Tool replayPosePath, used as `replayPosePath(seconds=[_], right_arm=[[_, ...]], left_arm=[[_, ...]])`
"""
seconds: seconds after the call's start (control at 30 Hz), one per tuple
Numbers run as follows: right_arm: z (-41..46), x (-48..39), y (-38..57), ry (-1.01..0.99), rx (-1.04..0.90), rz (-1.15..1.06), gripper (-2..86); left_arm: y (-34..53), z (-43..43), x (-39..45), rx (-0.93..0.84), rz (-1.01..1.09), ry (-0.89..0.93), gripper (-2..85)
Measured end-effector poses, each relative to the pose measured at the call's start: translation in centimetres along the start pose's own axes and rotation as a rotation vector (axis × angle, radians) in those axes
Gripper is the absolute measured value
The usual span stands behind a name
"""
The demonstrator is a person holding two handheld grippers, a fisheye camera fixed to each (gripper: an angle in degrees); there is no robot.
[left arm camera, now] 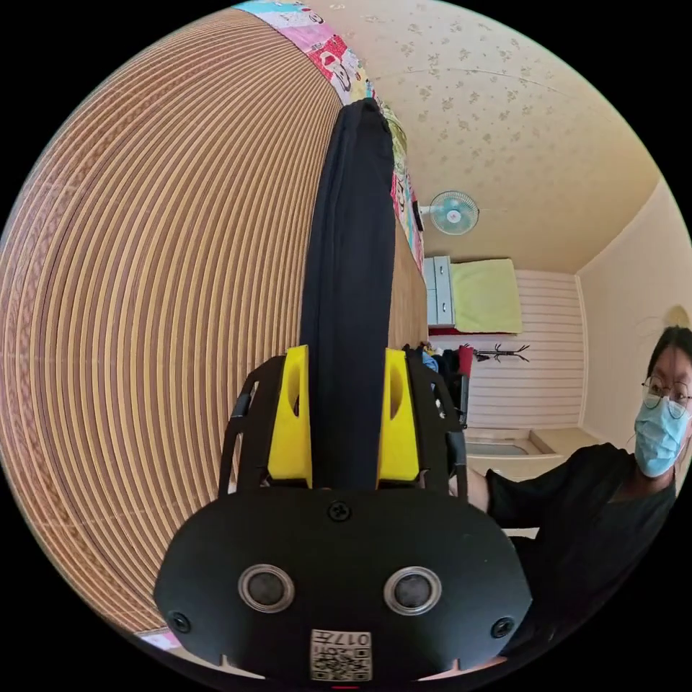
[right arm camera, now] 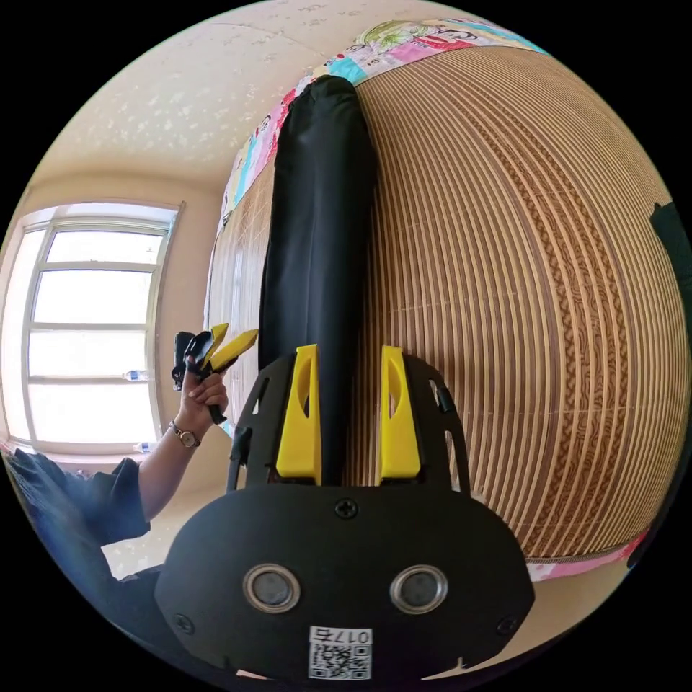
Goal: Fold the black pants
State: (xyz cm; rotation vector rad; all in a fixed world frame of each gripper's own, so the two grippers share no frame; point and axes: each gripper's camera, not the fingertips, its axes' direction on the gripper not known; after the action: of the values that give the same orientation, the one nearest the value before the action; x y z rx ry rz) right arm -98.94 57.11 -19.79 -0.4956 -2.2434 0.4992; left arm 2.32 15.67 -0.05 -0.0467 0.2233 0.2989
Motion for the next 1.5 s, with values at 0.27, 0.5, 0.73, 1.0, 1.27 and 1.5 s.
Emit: replayPosePath(seconds=[0.27, 0.5, 0.73, 1.0, 1.27, 1.5], right_arm=[[-0.6, -1.6, 1.4, 0.044, -0.076, -0.007, 4.8], [-4.1, -1.2, 4.6, 0.055, -0.138, 0.028, 4.1], [-8.7, 1.4, 0.5, -0.139, -0.010, 0.011, 9.2], [-7.5, 2.8, -9.9, -0.352, -0.152, 0.057, 12.1], [-7.1, 2.8, -6.0, -0.449, -0.148, 0.121, 11.1], [-5.9, 2.8, -9.2, -0.588, -0.129, 0.156, 9.5]], left_arm=[[3.7, 3.2, 4.4, -0.024, 0.082, -0.308, 5.0], [7.3, 4.7, 4.4, -0.065, -0.014, -0.170, 4.9], [4.3, 2.7, 3.1, 0.121, -0.099, -0.034, 13.3], [-3.6, 6.2, 6.1, -0.026, -0.014, -0.137, 13.6], [-1.6, 6.6, 5.5, -0.036, -0.130, -0.048, 12.0], [-4.2, 7.9, 3.2, -0.164, -0.147, 0.171, 8.5]])
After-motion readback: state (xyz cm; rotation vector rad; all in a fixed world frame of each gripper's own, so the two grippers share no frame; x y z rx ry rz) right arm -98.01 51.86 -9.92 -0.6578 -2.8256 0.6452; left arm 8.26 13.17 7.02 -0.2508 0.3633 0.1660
